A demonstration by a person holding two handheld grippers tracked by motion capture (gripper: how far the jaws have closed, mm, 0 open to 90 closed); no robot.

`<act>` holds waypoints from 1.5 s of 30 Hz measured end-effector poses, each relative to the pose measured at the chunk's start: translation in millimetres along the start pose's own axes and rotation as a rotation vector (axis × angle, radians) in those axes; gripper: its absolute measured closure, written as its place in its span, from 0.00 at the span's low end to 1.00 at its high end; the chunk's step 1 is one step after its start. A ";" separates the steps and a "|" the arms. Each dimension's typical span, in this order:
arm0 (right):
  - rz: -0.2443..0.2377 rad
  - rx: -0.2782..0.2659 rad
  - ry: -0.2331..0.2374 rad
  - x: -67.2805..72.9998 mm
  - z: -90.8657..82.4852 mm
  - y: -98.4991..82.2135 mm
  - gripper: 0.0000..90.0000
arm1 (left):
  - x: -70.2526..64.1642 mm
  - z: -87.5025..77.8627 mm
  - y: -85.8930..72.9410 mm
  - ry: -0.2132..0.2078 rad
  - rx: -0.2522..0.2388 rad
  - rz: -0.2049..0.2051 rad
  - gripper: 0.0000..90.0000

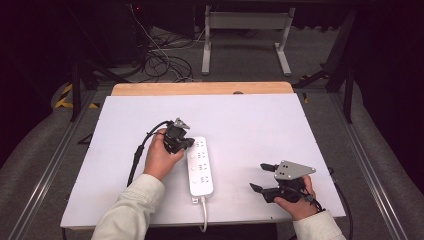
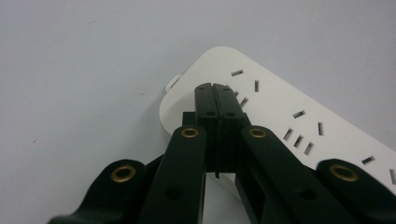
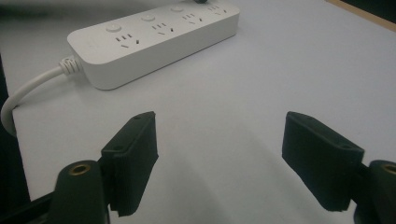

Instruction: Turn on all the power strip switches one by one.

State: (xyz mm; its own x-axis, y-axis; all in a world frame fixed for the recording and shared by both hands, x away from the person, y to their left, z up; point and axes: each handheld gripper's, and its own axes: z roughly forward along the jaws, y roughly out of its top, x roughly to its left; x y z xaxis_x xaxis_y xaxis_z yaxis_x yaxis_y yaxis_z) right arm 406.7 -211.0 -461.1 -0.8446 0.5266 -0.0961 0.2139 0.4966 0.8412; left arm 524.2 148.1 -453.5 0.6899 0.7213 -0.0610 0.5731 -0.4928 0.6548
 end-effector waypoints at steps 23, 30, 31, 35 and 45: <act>0.007 0.002 -0.005 -2.3 0.8 -0.6 0.30 | -11.3 -38.6 5.6 -0.028 -0.115 0.005 1.00; 0.011 -0.006 -0.015 -1.9 -1.1 -0.7 0.30 | -15.4 -68.1 -1.9 0.025 -0.196 0.037 0.77; 0.010 -0.006 -0.016 -1.6 -1.3 -0.5 0.30 | -16.3 -73.5 -4.4 0.026 -0.218 0.044 0.71; 0.010 -0.014 -0.018 -1.6 -2.2 -0.7 0.30 | -19.5 -93.5 -17.3 -0.005 -0.278 0.057 0.58; 0.022 -0.027 -0.014 -2.1 -3.6 -0.2 0.30 | -19.2 -116.4 -59.8 0.012 -0.394 0.104 0.41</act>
State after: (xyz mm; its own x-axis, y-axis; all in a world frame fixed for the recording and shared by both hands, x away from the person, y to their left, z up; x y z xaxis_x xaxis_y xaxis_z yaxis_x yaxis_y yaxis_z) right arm 406.6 -214.7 -459.1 -0.8329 0.5468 -0.0851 0.2187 0.4666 0.8570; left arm 425.1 220.4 -403.8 0.7288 0.6841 0.0285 0.2850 -0.3409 0.8959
